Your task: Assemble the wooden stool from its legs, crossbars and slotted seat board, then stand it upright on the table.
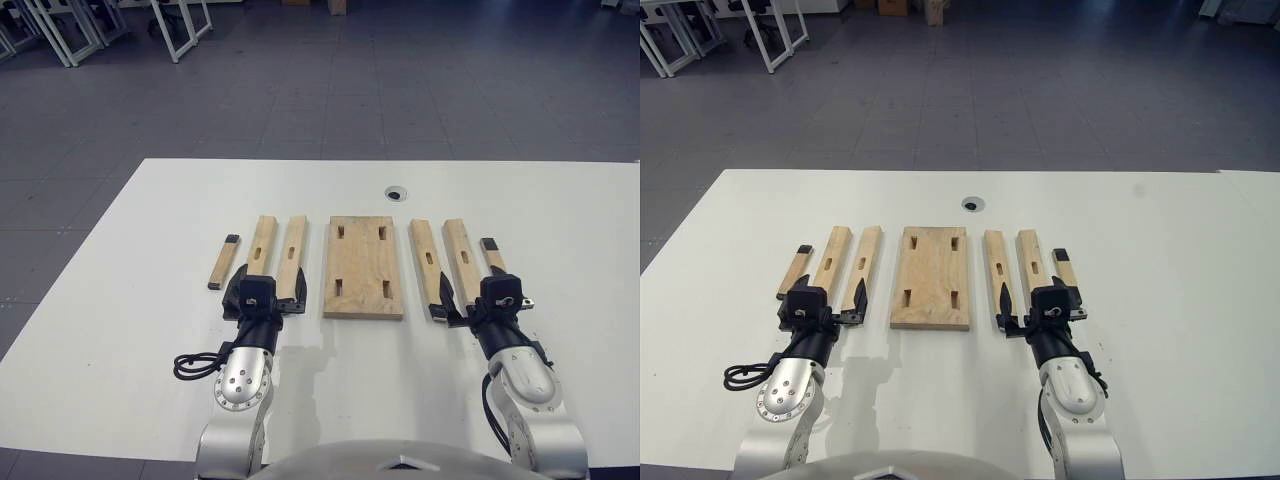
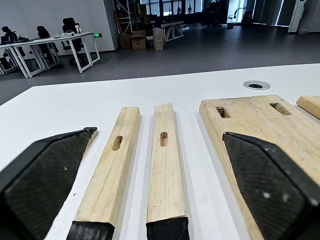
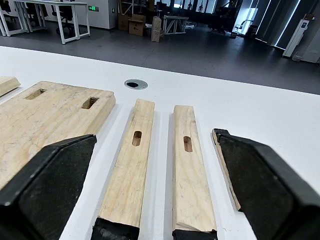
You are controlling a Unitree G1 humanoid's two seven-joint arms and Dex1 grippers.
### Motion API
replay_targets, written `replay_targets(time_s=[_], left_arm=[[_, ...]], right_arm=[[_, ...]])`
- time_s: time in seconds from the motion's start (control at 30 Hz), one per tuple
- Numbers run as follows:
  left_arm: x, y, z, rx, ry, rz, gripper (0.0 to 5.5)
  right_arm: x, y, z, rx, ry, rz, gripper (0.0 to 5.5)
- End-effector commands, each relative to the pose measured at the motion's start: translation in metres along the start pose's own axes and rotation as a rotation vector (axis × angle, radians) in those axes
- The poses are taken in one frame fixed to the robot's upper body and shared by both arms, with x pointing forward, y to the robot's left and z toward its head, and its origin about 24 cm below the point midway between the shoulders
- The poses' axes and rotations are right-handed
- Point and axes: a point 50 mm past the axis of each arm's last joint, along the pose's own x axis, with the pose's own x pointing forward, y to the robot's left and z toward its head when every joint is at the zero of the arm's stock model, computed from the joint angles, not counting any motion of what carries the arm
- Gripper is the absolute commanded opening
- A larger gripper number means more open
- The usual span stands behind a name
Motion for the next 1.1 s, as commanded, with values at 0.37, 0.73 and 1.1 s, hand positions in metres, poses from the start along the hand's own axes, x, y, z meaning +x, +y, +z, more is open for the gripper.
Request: replay_targets(time_s=[0.37,0.73,1.1], left_arm=[[0.0004,0.0009,-0.0012,0.004,0.015,0.014,4.89],[0.0008,0.0028,-0.0037,0.001,0.017,0.006,4.89],[0.0034,0.0048,-0.0041,-0.002,0.012,0.012,4.89]], right_arm=[[0.0035,0.0000,-0.0011,-0.008,0.016,0.000,4.48],[0.0033,-0.0021,-0.0051,0.004,0.029,-0.011,4.48],[0.0065,-0.0021,-0.0056,0.013,0.026,-0.007,4.48]])
